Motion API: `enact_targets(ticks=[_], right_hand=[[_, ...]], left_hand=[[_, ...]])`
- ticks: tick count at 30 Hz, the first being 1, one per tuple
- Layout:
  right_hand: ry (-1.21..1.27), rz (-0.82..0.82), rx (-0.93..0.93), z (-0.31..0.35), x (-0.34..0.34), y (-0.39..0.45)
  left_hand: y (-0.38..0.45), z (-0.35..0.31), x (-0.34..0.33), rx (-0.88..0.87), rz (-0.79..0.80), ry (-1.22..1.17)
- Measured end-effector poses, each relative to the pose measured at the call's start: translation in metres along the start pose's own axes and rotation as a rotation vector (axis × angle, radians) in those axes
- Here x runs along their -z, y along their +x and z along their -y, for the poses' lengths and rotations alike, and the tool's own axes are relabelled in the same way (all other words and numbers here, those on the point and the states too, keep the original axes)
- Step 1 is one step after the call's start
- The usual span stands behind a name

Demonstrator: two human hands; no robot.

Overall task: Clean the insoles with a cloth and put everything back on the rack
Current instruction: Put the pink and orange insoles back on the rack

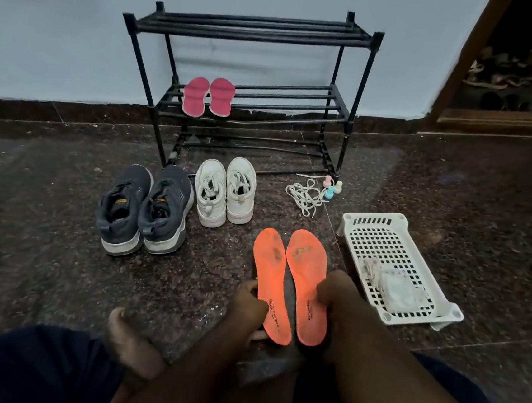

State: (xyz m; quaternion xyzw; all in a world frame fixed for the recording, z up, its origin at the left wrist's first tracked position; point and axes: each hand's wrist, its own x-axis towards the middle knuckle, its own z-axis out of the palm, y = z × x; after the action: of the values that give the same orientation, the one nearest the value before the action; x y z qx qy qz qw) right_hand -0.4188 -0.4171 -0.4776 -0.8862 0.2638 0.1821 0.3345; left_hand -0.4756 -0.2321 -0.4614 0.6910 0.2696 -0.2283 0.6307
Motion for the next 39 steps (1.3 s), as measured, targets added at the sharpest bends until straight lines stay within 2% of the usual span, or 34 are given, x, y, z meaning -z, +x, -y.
enact_targets(ticks=[3, 7, 14, 20, 27, 31, 36, 39], right_hand=[[0.119, -0.044, 0.063, 0.002, 0.007, -0.004], [0.429, -0.102, 0.116, 0.015, 0.026, -0.031], [0.721, -0.079, 0.228, 0.086, 0.071, -0.041], [0.745, -0.079, 0.364, 0.189, 0.127, 0.019], [0.633, -0.139, 0.534, 0.321, 0.171, 0.15], [0.546, -0.135, 0.506, 0.363, 0.172, 0.208], [0.459, -0.124, 0.378, 0.381, 0.164, 0.254], [0.325, -0.162, 0.351, 0.382, 0.161, 0.267]], left_hand=[[-0.011, -0.013, 0.012, -0.012, 0.058, -0.082], [-0.026, -0.036, 0.033, -0.052, 0.071, -0.1], [-0.026, -0.117, 0.068, -0.331, 0.023, -0.079], [0.035, -0.235, 0.078, -0.526, -0.047, 0.004], [0.161, -0.374, 0.069, -0.599, -0.052, 0.01], [0.219, -0.411, 0.067, -0.524, -0.038, 0.005], [0.256, -0.43, 0.065, -0.423, -0.004, -0.005], [0.271, -0.434, 0.07, -0.467, -0.019, 0.166]])
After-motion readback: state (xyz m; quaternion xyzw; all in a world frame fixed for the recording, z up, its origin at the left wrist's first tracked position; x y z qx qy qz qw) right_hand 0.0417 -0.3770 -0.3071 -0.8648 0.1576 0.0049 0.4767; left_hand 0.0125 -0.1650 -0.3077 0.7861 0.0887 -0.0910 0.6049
